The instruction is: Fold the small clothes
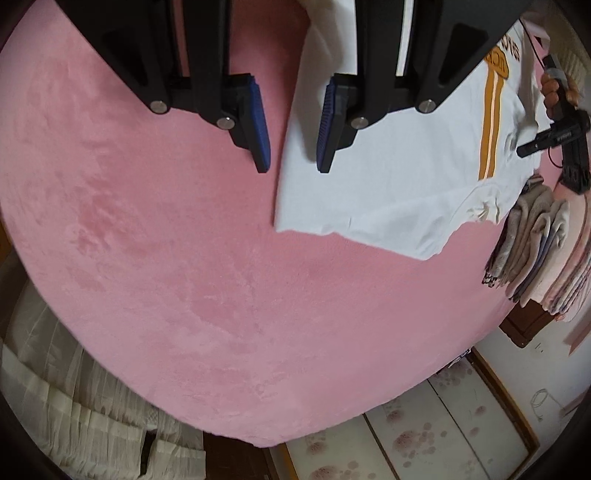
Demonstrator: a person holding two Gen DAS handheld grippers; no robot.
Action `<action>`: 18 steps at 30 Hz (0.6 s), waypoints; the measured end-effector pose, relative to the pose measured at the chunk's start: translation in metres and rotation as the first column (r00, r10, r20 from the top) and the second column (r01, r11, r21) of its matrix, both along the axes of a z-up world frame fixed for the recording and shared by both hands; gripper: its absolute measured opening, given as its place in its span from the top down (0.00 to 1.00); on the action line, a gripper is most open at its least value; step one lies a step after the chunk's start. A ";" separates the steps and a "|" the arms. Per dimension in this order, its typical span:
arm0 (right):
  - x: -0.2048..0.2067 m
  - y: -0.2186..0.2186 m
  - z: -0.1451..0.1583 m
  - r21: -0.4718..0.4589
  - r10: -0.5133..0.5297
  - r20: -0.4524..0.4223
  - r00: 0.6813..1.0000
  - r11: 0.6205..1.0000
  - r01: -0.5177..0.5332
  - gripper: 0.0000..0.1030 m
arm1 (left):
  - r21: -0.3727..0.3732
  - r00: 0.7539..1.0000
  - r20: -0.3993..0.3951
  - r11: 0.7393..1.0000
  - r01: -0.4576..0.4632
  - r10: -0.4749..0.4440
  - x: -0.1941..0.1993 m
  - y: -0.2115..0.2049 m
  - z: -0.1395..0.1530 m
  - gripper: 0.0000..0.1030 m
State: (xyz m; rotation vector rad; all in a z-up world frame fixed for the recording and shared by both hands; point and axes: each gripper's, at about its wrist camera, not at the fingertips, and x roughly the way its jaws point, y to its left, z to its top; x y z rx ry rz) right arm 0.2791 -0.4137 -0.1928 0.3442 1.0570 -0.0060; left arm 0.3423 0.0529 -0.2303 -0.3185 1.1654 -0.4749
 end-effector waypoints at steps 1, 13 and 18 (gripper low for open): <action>0.003 0.000 -0.002 0.013 -0.003 -0.002 1.000 1.000 0.003 0.75 | 0.011 1.000 0.004 1.000 0.004 -0.004 -0.001 -0.001 -0.001 0.90; 0.012 0.007 0.006 -0.112 -0.007 0.092 0.996 0.994 0.017 0.96 | 0.172 0.978 0.197 0.979 -0.108 0.073 -0.006 -0.017 0.020 0.94; 0.017 0.012 0.000 -0.175 -0.009 0.098 0.995 0.984 0.026 0.96 | 0.200 0.972 0.212 0.970 -0.140 0.097 -0.009 -0.022 0.009 0.94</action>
